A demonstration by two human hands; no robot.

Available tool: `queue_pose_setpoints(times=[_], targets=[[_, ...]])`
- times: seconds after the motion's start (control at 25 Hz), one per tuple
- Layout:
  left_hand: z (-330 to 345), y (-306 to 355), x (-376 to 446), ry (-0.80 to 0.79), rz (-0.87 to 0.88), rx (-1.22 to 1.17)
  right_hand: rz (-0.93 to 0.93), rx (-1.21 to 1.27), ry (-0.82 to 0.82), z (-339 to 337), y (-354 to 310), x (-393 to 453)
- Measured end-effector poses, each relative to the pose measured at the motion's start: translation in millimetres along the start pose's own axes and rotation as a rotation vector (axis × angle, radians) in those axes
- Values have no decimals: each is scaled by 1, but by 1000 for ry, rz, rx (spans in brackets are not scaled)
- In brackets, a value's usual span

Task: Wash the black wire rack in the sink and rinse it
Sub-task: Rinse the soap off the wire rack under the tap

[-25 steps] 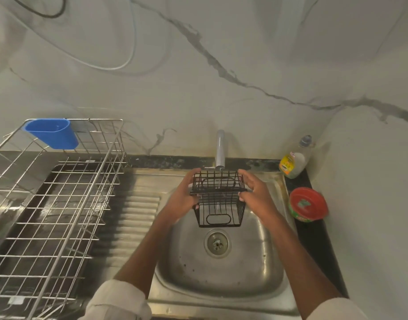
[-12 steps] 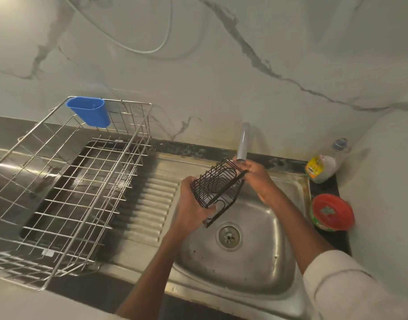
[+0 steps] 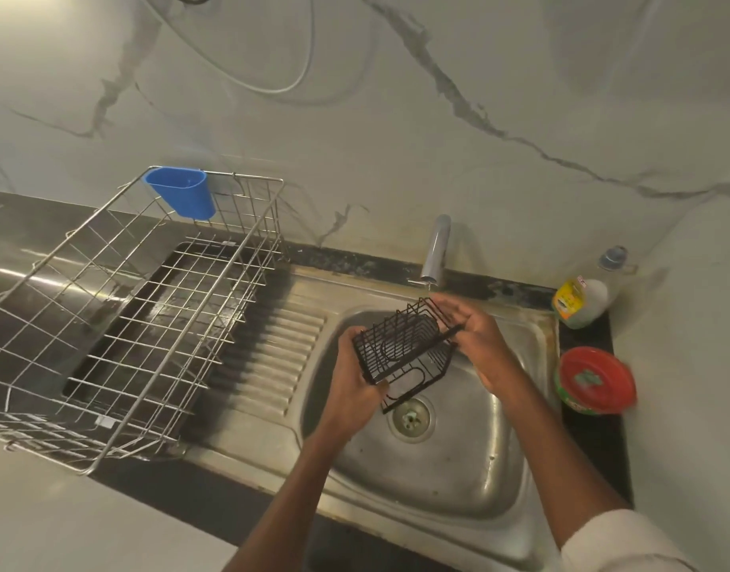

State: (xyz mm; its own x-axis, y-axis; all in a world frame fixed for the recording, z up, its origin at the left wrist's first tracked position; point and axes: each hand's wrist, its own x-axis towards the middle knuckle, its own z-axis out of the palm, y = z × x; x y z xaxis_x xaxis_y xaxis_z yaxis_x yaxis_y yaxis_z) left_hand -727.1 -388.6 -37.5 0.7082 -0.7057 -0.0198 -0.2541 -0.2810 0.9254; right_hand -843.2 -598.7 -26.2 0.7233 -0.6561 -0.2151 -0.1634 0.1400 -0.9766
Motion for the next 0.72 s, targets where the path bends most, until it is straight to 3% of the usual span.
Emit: queue_pose_setpoints(times=[0.12, 0.32, 0.56, 0.72], targets=[[8, -1, -2, -78, -13, 18, 30, 3, -2, -17, 13, -25], [4, 2, 13, -271, -6, -103, 133, -310, 19, -21, 31, -61], [-6, 8, 57, -562, -185, -386, 240, -132, 370, 3, 52, -79], [7, 11, 103, -390, -394, -552, 346, 124, 608, 20, 69, -83]])
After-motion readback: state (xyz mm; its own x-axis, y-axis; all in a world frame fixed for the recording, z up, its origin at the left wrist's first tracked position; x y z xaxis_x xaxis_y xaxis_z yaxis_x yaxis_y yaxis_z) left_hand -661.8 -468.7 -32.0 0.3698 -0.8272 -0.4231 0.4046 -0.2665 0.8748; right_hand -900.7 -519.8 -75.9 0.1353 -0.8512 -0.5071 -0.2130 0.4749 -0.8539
